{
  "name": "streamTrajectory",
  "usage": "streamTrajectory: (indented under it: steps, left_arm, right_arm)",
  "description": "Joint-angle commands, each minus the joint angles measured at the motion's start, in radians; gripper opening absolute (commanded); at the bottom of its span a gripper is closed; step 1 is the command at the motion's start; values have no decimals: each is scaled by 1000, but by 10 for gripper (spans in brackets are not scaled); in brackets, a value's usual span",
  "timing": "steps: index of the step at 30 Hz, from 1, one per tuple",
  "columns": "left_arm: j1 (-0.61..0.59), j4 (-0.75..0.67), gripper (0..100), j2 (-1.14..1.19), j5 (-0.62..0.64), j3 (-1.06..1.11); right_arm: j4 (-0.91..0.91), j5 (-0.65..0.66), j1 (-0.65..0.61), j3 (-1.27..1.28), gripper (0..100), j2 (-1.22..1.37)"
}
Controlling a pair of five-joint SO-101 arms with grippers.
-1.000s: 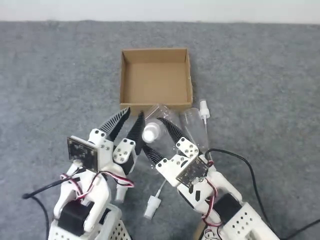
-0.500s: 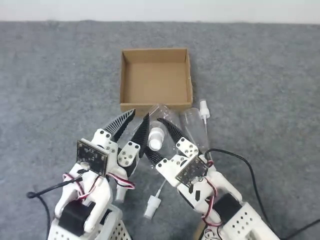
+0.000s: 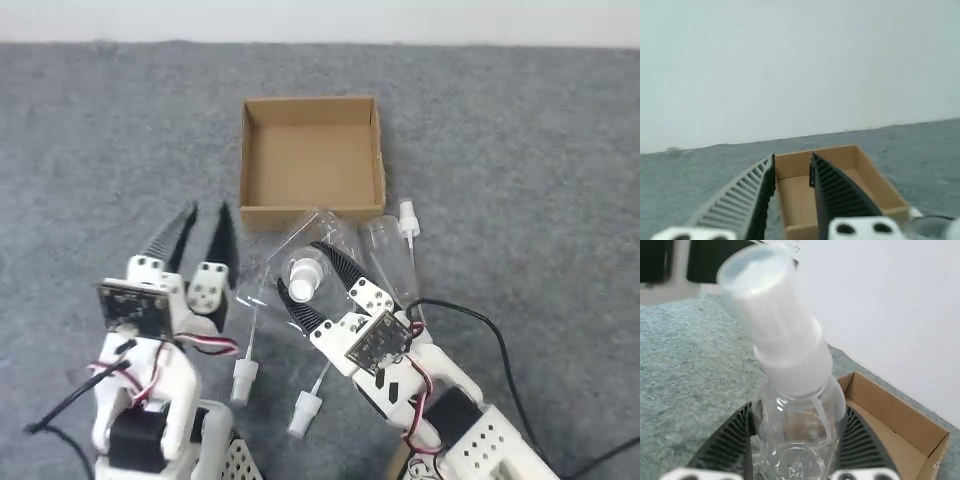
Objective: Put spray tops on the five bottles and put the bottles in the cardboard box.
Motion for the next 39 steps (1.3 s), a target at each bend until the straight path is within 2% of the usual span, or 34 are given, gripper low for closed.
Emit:
streamTrajectory:
  steps: [1,15,21,27,33,39]
  left_arm:
    - [-77,6,104,-21,-2,13]
    - [-292,-2,104,-21,-8,292]
    - [-281,-3,103,-21,-8,314]
    - [-275,-3,11,-21,-25,311]
    - [-276,-3,12,-21,-44,311]
    - [-278,-3,12,-21,-48,312]
  right_arm:
    - [4,14,-10,20,7,-22]
    - [8,14,-10,20,7,-21]
    - [85,6,-10,-28,7,-22]
    - [151,12,1,-97,7,-22]
    - [222,14,4,-221,6,-13]
    - [234,14,67,-388,6,-8]
